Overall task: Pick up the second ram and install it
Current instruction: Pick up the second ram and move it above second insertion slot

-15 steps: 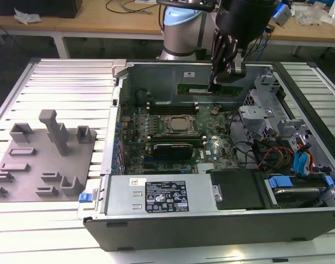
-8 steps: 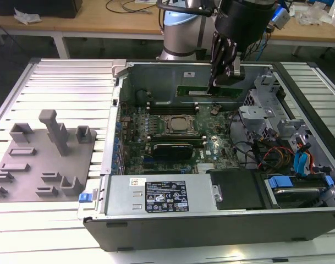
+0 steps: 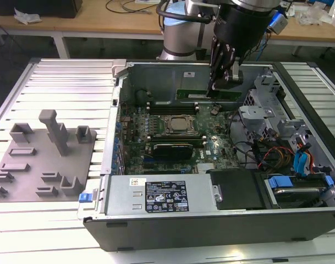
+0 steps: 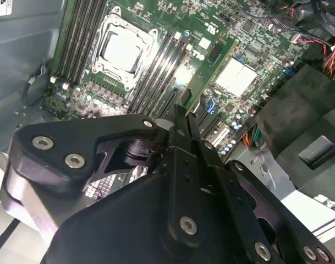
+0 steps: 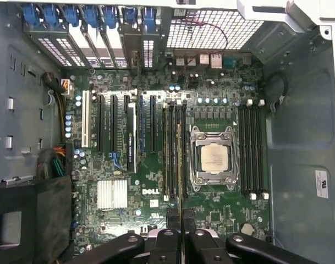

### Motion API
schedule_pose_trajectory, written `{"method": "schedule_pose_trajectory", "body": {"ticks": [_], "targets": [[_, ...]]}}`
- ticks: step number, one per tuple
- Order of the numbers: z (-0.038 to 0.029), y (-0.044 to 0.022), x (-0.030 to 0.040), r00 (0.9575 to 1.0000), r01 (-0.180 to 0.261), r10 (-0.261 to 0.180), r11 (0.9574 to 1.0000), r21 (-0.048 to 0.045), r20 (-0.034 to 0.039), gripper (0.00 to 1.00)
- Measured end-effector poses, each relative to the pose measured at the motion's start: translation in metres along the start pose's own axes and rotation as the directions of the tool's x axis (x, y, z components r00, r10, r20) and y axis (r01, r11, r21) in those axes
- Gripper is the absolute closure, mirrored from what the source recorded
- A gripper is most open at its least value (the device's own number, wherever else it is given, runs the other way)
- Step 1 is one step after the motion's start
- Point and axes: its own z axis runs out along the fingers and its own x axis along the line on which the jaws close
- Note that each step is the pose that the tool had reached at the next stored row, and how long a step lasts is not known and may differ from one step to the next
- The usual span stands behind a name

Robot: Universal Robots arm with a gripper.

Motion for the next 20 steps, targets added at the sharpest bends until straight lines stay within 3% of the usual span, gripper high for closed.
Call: {"method": "schedule_pose_trajectory", "body": {"ticks": [12,15,18,20], "targets": [[0.0106,-0.0009,-0.0005,1.0,0.0,0.0,1.0,0.0,0.0,0.87],[0.0132,-0.0008,-0.0075,1.0,0.0,0.0,1.0,0.0,0.0001,0.87],[0.0194,-0.0002,-0.0238,1.0,0.0,0.0,1.0,0.0,0.0001,0.87],[0.021,0.0004,-0.0248,1.0,0.0,0.0,1.0,0.0,0.0,0.87]]}}
